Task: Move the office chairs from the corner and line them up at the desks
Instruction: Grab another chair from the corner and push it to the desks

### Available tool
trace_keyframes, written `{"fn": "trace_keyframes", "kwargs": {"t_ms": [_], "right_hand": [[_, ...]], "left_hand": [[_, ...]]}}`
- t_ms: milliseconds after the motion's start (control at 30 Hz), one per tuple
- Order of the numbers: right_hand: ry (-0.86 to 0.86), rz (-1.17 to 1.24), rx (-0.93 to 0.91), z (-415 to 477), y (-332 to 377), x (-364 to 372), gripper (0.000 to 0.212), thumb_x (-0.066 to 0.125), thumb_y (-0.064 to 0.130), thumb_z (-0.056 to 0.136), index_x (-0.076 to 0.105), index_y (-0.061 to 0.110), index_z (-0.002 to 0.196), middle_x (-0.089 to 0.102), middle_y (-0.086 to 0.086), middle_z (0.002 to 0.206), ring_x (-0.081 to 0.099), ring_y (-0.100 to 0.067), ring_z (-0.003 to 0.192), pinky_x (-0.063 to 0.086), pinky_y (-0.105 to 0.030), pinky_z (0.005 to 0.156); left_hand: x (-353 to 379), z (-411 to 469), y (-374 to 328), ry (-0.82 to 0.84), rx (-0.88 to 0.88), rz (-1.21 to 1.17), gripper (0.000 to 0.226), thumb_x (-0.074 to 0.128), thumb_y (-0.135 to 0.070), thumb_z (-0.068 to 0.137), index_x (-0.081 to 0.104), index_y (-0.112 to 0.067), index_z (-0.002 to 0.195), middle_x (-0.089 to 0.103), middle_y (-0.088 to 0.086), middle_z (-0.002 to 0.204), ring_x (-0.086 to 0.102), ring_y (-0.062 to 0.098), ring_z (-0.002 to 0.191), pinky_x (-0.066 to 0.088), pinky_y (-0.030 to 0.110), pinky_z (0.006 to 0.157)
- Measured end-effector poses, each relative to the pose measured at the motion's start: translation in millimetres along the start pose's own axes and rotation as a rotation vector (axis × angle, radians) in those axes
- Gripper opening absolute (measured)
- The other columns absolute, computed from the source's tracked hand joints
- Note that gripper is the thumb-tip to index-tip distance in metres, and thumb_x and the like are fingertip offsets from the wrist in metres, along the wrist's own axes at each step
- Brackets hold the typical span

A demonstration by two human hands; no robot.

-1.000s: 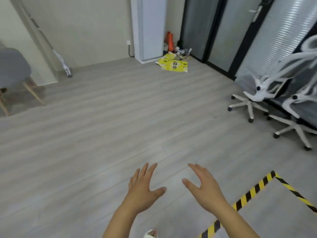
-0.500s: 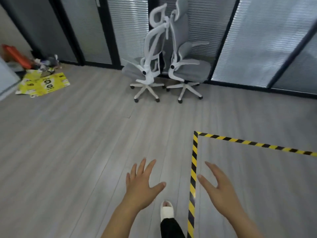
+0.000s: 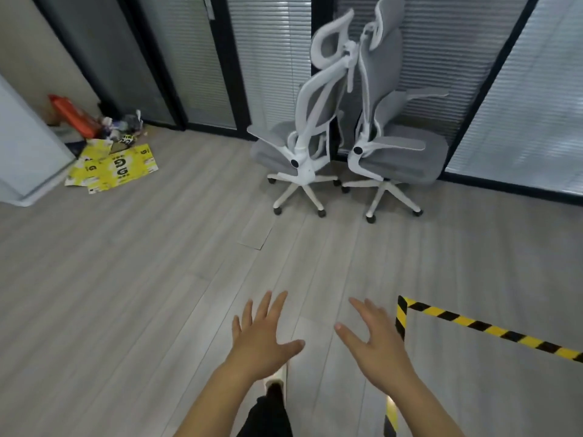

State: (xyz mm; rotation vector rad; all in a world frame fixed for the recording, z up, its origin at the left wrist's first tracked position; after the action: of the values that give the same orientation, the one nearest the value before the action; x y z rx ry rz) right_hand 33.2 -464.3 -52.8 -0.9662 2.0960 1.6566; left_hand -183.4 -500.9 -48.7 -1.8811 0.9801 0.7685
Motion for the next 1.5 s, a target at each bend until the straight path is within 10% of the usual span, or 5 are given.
{"fn": "trace_keyframes", "kwargs": {"t_ms": [500, 1100, 1267, 1500], "right_hand": [[-0.349, -0.235, -0.131, 412, 136, -189, 0.063, 0.053, 0.058, 0.088, 0.037, 0.037, 0.145, 0.025, 0.006, 0.158, 0.010, -0.017, 0.149, 0.015, -0.046, 0.119], [-0.210, -0.159, -0.095, 955, 203, -339, 0.075, 0.065, 0.042, 0.085, 0.030, 0.018, 0.147, 0.036, -0.012, 0.149, 0.039, -0.036, 0.132, 0.038, -0.047, 0.106], [-0.255, -0.198, -0.121, 1021, 206, -337, 0.045, 0.060, 0.034, 0.085, 0.047, 0.018, 0.125, 0.055, -0.013, 0.126, 0.054, -0.038, 0.114, 0.049, -0.048, 0.091], [-0.301, -0.105, -0.053, 1007, 183, -345, 0.062, 0.055, 0.014, 0.091, 0.032, 0.015, 0.149, 0.045, -0.013, 0.146, 0.045, -0.035, 0.130, 0.040, -0.043, 0.106]], "left_hand": [[-242, 438, -138, -0.113, 0.213, 0.077, 0.091, 0.056, -0.060, 0.086, -0.004, -0.043, 0.152, -0.012, -0.007, 0.163, -0.013, 0.030, 0.149, -0.001, 0.053, 0.119], [-363, 775, -305, -0.267, 0.090, 0.392, 0.087, 0.054, -0.057, 0.090, -0.002, -0.034, 0.153, -0.016, -0.003, 0.162, -0.012, 0.032, 0.149, -0.002, 0.061, 0.117], [-352, 810, -312, -0.318, 0.051, 0.423, 0.093, 0.052, -0.053, 0.092, -0.017, -0.032, 0.151, -0.026, 0.001, 0.160, -0.018, 0.031, 0.148, -0.002, 0.062, 0.117], [-339, 812, -295, -0.429, 0.127, 0.436, 0.111, 0.064, -0.048, 0.083, -0.020, -0.027, 0.152, -0.025, 0.002, 0.160, -0.019, 0.030, 0.148, 0.000, 0.064, 0.116]]}}
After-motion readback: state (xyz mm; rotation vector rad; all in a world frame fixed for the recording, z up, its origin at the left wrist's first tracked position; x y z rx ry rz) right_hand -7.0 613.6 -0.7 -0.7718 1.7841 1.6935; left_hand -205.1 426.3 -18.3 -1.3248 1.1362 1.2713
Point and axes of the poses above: each hand's wrist, its own z-axis towards the middle knuckle, its own x-axis out of the palm, y = z × x, the point moved 5 cm from there along z, towards the middle knuckle
